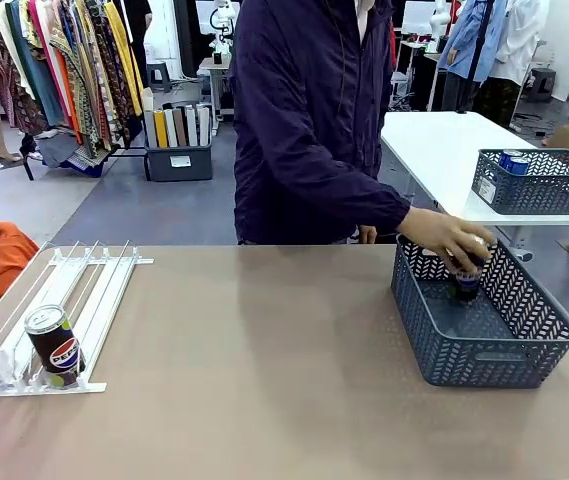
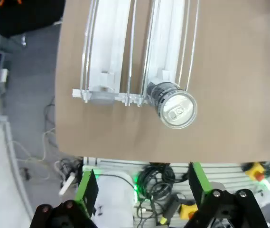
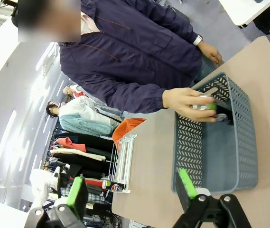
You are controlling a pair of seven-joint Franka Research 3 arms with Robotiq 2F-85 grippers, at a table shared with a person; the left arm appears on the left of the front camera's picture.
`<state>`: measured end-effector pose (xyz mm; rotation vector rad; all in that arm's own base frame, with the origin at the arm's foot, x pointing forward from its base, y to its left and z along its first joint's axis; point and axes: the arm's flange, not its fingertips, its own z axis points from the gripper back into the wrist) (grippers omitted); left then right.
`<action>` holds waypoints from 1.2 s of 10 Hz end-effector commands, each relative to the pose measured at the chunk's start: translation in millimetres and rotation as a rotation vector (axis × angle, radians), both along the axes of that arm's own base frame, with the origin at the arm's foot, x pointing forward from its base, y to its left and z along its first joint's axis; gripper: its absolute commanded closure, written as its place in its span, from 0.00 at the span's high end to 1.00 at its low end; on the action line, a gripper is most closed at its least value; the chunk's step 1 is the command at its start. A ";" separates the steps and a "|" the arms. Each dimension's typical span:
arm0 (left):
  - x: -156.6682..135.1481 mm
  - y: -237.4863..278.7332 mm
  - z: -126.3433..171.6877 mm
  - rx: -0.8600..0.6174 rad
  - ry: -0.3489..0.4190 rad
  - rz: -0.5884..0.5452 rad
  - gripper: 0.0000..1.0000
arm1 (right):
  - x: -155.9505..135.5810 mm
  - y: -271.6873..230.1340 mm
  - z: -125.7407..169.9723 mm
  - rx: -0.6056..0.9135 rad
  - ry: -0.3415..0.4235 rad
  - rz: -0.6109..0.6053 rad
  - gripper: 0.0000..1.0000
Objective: Retrieve and store the cans from the dispenser.
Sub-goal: Pick up one can from the Automatic Can Dispenser and place it in the middle of the table.
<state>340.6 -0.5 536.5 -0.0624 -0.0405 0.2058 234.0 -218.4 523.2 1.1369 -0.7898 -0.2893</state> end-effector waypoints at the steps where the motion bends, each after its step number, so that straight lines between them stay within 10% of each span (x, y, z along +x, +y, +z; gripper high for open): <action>1: 26.5 -30.9 -13.0 0.039 0.024 -0.021 1.00 | 3.2 -0.5 1.9 0.004 -0.039 -0.001 1.00; 5: 57.4 -50.5 -55.4 0.008 -0.024 0.022 1.00 | 3.2 -0.5 1.9 0.004 -0.039 -0.001 1.00; 12: 72.3 -51.1 -121.0 0.035 0.150 0.040 1.00 | 3.2 -0.5 1.9 0.004 -0.039 -0.001 1.00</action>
